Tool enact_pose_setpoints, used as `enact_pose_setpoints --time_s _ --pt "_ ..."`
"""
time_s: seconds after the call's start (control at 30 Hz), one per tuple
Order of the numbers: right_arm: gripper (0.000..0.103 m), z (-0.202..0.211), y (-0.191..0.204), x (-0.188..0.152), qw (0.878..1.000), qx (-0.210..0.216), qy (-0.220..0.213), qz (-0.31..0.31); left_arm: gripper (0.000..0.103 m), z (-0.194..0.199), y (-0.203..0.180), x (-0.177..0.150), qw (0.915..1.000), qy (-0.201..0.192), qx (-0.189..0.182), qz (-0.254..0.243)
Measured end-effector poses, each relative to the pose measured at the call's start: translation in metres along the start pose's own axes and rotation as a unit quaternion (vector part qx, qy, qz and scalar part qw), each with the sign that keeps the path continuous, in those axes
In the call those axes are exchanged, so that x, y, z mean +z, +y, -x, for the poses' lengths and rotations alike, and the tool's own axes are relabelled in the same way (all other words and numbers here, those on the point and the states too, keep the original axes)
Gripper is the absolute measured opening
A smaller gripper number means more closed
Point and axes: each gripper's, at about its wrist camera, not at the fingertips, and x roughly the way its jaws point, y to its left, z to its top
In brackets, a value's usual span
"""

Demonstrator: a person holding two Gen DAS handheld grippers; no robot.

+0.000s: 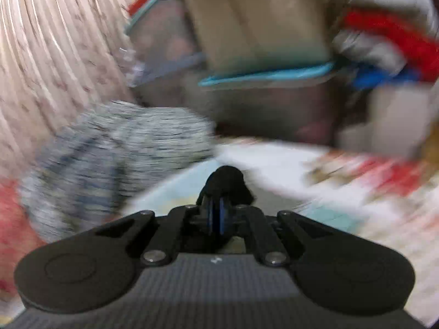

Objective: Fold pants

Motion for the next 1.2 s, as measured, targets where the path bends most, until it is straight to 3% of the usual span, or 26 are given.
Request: enact_pose_setpoints --time_s 0.03,0.07,0.1,0.17,0.23,0.33,0.47,0.5,0.57,0.6,0.63,0.67,0.7,0.77,0.9,0.97,1.0,1.03,1.07,1.1,1.17,1.2 --pt "0.041 -0.002 -0.010 0.002 0.999 -0.011 0.026 0.019 0.010 -0.001 -0.001 -0.002 0.9999 0.009 -0.003 -0.005" --pt "0.053 -0.007 -0.021 0.001 0.997 -0.012 0.071 0.035 0.011 -0.001 -0.004 -0.005 0.9998 0.015 -0.001 -0.015" --pt "0.055 -0.008 -0.033 -0.001 0.994 -0.021 0.101 0.046 0.011 0.001 -0.007 -0.008 0.9995 0.013 0.003 -0.028" --pt "0.055 0.006 -0.060 -0.005 0.993 -0.065 0.086 0.041 0.015 0.007 -0.012 -0.009 0.9984 0.005 0.006 -0.055" --pt "0.055 0.020 -0.080 -0.003 0.995 -0.075 0.070 0.004 0.033 0.013 -0.012 -0.006 0.9977 -0.004 0.012 -0.066" --pt "0.056 0.025 -0.076 0.005 0.997 -0.040 0.060 -0.016 0.045 0.015 -0.010 0.000 0.9967 -0.016 0.035 -0.071" --pt "0.056 -0.001 -0.015 -0.007 0.995 0.034 0.084 0.041 0.054 0.004 -0.014 0.001 0.9955 -0.005 0.045 -0.083" --pt "0.057 -0.012 -0.001 -0.012 0.993 0.049 0.103 0.042 0.053 -0.002 -0.017 -0.002 0.9945 0.005 0.047 -0.093" --pt "0.061 -0.042 0.021 -0.031 0.985 0.066 0.157 0.037 0.041 -0.012 -0.025 -0.011 0.9907 0.019 0.056 -0.123" --pt "0.061 -0.056 0.029 -0.042 0.981 0.059 0.180 0.040 0.023 -0.016 -0.029 -0.016 0.9878 0.022 0.064 -0.140" --pt "0.056 -0.070 0.034 -0.054 0.979 0.048 0.195 0.046 0.020 -0.019 -0.031 -0.019 0.9853 0.021 0.072 -0.154" --pt "0.044 -0.082 0.037 -0.067 0.976 0.037 0.206 0.054 0.019 -0.018 -0.032 -0.020 0.9847 0.015 0.074 -0.157" --pt "0.012 -0.091 0.040 -0.077 0.975 0.024 0.211 0.067 0.017 -0.017 -0.032 -0.019 0.9850 0.012 0.071 -0.157" --pt "0.006 -0.094 0.044 -0.081 0.980 0.008 0.178 0.087 0.015 -0.014 -0.031 -0.014 0.9854 0.002 0.072 -0.154" --pt "0.005 -0.084 0.037 -0.065 0.987 0.024 0.150 0.046 0.003 -0.009 -0.024 -0.003 0.9843 -0.011 0.098 -0.146" --pt "0.011 -0.072 0.028 -0.050 0.989 0.051 0.136 0.019 0.008 0.001 -0.022 0.003 0.9862 -0.004 0.086 -0.142" --pt "0.028 -0.069 0.024 -0.044 0.989 0.060 0.138 0.001 0.022 0.010 -0.021 0.007 0.9871 -0.004 0.070 -0.144" --pt "0.048 -0.064 0.017 -0.037 0.987 0.064 0.144 -0.015 0.042 0.016 -0.024 0.010 0.9858 -0.013 0.062 -0.155" --pt "0.050 -0.059 0.015 -0.032 0.988 0.058 0.140 -0.022 0.052 0.023 -0.029 0.011 0.9819 -0.024 0.064 -0.176" --pt "0.050 -0.053 0.012 -0.026 0.990 0.052 0.132 -0.020 0.059 0.027 -0.036 0.012 0.9742 -0.030 0.073 -0.212" --pt "0.050 -0.048 0.009 -0.013 0.989 0.059 0.137 -0.008 0.061 0.028 -0.056 0.011 0.9488 -0.021 0.077 -0.306" --pt "0.052 -0.050 0.009 -0.011 0.987 0.062 0.147 -0.007 0.067 0.026 -0.066 0.009 0.9369 -0.013 0.073 -0.342"
